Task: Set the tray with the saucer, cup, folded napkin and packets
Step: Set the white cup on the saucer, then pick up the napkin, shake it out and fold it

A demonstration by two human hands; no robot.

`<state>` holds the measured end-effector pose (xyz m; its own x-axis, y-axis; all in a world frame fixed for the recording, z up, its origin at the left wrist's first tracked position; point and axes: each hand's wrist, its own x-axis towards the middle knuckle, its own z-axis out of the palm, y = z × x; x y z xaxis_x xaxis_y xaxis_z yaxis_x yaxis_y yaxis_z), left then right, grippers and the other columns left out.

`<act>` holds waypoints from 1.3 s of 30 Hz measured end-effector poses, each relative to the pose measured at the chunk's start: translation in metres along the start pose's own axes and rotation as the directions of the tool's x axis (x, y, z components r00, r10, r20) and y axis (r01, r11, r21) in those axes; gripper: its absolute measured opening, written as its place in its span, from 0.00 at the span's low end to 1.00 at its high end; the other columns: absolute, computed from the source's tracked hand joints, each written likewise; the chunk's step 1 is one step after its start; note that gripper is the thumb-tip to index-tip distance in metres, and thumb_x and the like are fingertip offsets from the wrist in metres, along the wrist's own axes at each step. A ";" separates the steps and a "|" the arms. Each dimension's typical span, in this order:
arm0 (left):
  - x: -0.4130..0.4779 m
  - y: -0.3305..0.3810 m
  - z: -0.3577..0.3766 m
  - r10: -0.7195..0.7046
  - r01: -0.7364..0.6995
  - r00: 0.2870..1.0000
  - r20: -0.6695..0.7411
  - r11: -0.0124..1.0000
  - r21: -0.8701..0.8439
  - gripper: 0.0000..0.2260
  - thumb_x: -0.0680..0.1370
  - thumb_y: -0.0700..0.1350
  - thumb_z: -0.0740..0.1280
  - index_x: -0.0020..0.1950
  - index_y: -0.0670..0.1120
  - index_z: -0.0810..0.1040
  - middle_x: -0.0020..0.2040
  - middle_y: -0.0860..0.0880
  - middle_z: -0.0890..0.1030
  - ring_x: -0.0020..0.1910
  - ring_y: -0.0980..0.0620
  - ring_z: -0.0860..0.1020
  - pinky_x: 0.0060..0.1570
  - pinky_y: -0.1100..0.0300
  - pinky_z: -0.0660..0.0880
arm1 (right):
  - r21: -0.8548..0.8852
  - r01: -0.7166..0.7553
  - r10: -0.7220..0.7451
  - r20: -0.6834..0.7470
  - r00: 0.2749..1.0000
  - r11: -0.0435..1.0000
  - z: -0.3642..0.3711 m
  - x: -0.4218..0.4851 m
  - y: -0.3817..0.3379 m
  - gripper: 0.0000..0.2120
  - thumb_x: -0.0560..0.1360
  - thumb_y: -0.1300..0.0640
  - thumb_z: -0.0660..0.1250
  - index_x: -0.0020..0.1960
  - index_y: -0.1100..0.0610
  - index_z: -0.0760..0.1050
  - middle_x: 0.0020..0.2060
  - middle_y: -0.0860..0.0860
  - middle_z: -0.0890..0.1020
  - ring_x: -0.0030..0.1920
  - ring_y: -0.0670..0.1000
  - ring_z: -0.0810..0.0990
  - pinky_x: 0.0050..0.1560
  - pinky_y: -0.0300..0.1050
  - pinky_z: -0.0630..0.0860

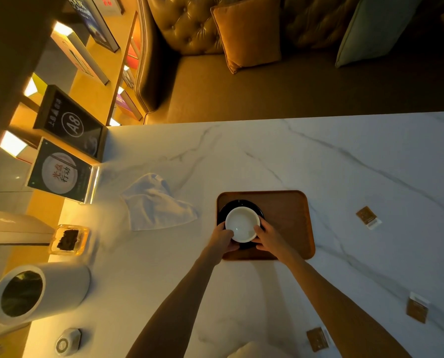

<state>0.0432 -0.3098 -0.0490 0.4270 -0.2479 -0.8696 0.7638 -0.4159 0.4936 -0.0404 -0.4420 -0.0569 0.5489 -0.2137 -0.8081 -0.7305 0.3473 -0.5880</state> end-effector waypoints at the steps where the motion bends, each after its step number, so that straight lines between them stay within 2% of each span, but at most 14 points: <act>1: 0.000 0.000 0.000 0.002 -0.002 1.000 -0.001 1.000 0.003 0.24 0.76 0.34 0.59 0.72 0.46 0.67 0.64 0.42 0.72 0.62 0.41 0.75 0.46 0.52 0.82 | -0.001 -0.001 0.001 0.001 1.000 1.000 0.000 0.000 0.000 0.23 0.82 0.54 0.56 0.76 0.49 0.56 0.70 0.58 0.66 0.66 0.62 0.73 0.67 0.64 0.68; 6: 0.000 0.000 0.001 0.002 -0.002 1.000 -0.007 1.000 0.006 0.24 0.76 0.34 0.59 0.72 0.46 0.67 0.61 0.44 0.72 0.61 0.41 0.76 0.49 0.50 0.82 | 0.016 -0.021 0.021 -0.002 1.000 1.000 0.000 -0.001 -0.001 0.24 0.82 0.53 0.56 0.76 0.48 0.55 0.71 0.58 0.65 0.66 0.62 0.72 0.67 0.66 0.67; 15: -0.002 0.002 -0.001 0.000 0.000 1.000 0.001 0.999 0.045 0.26 0.75 0.32 0.59 0.73 0.46 0.67 0.66 0.42 0.72 0.63 0.41 0.75 0.54 0.47 0.81 | -0.053 -0.017 0.017 -0.001 1.000 0.998 -0.001 -0.007 -0.003 0.25 0.81 0.52 0.57 0.76 0.48 0.54 0.71 0.56 0.66 0.65 0.59 0.74 0.64 0.62 0.71; 18: -0.007 0.006 0.000 0.006 -0.006 1.000 -0.001 0.997 0.072 0.26 0.76 0.33 0.59 0.73 0.46 0.66 0.67 0.41 0.72 0.62 0.40 0.75 0.51 0.48 0.82 | -0.048 -0.015 0.013 -0.026 1.000 0.999 0.001 -0.009 -0.005 0.25 0.81 0.53 0.58 0.76 0.51 0.56 0.70 0.57 0.68 0.64 0.60 0.75 0.62 0.59 0.72; 21: -0.014 0.007 -0.001 0.016 -0.014 1.000 -0.021 0.995 0.103 0.25 0.77 0.35 0.60 0.74 0.45 0.64 0.66 0.40 0.72 0.60 0.39 0.77 0.45 0.50 0.83 | -0.067 0.002 -0.009 -0.097 0.995 0.998 0.001 -0.014 -0.005 0.24 0.81 0.54 0.59 0.75 0.55 0.60 0.65 0.59 0.74 0.61 0.60 0.77 0.62 0.58 0.73; 24: -0.023 0.005 -0.009 0.044 -0.044 0.999 0.006 0.984 0.174 0.23 0.78 0.38 0.61 0.74 0.44 0.63 0.63 0.38 0.74 0.55 0.42 0.78 0.46 0.50 0.82 | -0.135 0.038 -0.060 -0.162 0.985 0.990 -0.003 -0.028 -0.004 0.21 0.81 0.53 0.58 0.72 0.57 0.64 0.58 0.58 0.78 0.57 0.57 0.79 0.56 0.54 0.75; 27: -0.036 -0.001 -0.022 0.060 -0.054 0.998 -0.023 0.975 0.217 0.20 0.79 0.38 0.59 0.72 0.42 0.65 0.52 0.40 0.76 0.48 0.44 0.75 0.48 0.50 0.77 | -0.213 0.074 -0.120 -0.209 0.971 0.974 -0.010 -0.047 0.000 0.19 0.81 0.53 0.58 0.69 0.58 0.69 0.55 0.58 0.79 0.51 0.54 0.79 0.51 0.51 0.75; 30: -0.052 -0.009 -0.044 0.088 -0.056 0.992 -0.093 0.953 0.298 0.22 0.80 0.39 0.59 0.74 0.43 0.62 0.65 0.38 0.73 0.58 0.40 0.75 0.52 0.50 0.75 | -0.333 0.112 -0.209 -0.271 0.940 0.936 -0.013 -0.068 0.007 0.14 0.80 0.52 0.59 0.62 0.57 0.74 0.50 0.58 0.81 0.50 0.56 0.80 0.47 0.47 0.75; 32: -0.062 -0.017 -0.061 0.119 -0.064 0.984 -0.131 0.930 0.363 0.22 0.80 0.41 0.58 0.75 0.43 0.61 0.68 0.38 0.71 0.63 0.38 0.74 0.53 0.50 0.74 | -0.430 0.122 -0.269 -0.300 0.915 0.895 -0.011 -0.080 0.010 0.12 0.80 0.51 0.59 0.56 0.56 0.77 0.46 0.58 0.81 0.49 0.56 0.80 0.43 0.43 0.73; 33: -0.066 -0.021 -0.070 0.134 -0.069 0.980 -0.146 0.921 0.383 0.22 0.81 0.42 0.58 0.75 0.43 0.61 0.68 0.37 0.71 0.62 0.39 0.74 0.51 0.51 0.74 | -0.459 0.123 -0.289 -0.311 0.905 0.880 -0.009 -0.084 0.011 0.13 0.80 0.51 0.59 0.56 0.57 0.77 0.47 0.58 0.82 0.49 0.55 0.80 0.44 0.44 0.73; 36: -0.075 -0.030 -0.099 0.175 -0.081 0.965 -0.193 0.905 0.419 0.21 0.81 0.44 0.59 0.74 0.42 0.63 0.67 0.36 0.73 0.50 0.43 0.75 0.45 0.54 0.72 | -0.516 0.135 -0.337 -0.321 0.885 0.846 0.008 -0.092 0.011 0.15 0.79 0.51 0.61 0.58 0.60 0.78 0.48 0.58 0.83 0.50 0.56 0.81 0.50 0.51 0.77; 37: -0.078 -0.033 -0.110 0.187 -0.083 0.960 -0.207 0.901 0.426 0.21 0.81 0.45 0.59 0.73 0.41 0.64 0.67 0.35 0.73 0.49 0.43 0.75 0.46 0.54 0.73 | -0.543 0.143 -0.356 -0.309 0.882 0.827 0.017 -0.093 0.010 0.15 0.79 0.51 0.61 0.57 0.60 0.78 0.48 0.58 0.84 0.49 0.56 0.81 0.51 0.52 0.78; 39: -0.083 -0.035 -0.133 0.213 -0.085 0.946 -0.245 0.891 0.445 0.21 0.81 0.46 0.60 0.73 0.40 0.65 0.68 0.36 0.73 0.58 0.38 0.77 0.57 0.49 0.76 | -0.595 0.174 -0.395 -0.264 0.880 0.785 0.038 -0.091 0.002 0.14 0.79 0.51 0.62 0.55 0.59 0.79 0.47 0.57 0.84 0.48 0.55 0.82 0.51 0.52 0.79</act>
<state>0.0452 -0.1585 0.0042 0.6851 -0.1088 -0.7203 0.4288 -0.7391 0.5195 -0.0765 -0.3868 0.0168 0.6645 -0.5659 -0.4880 -0.7194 -0.3078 -0.6227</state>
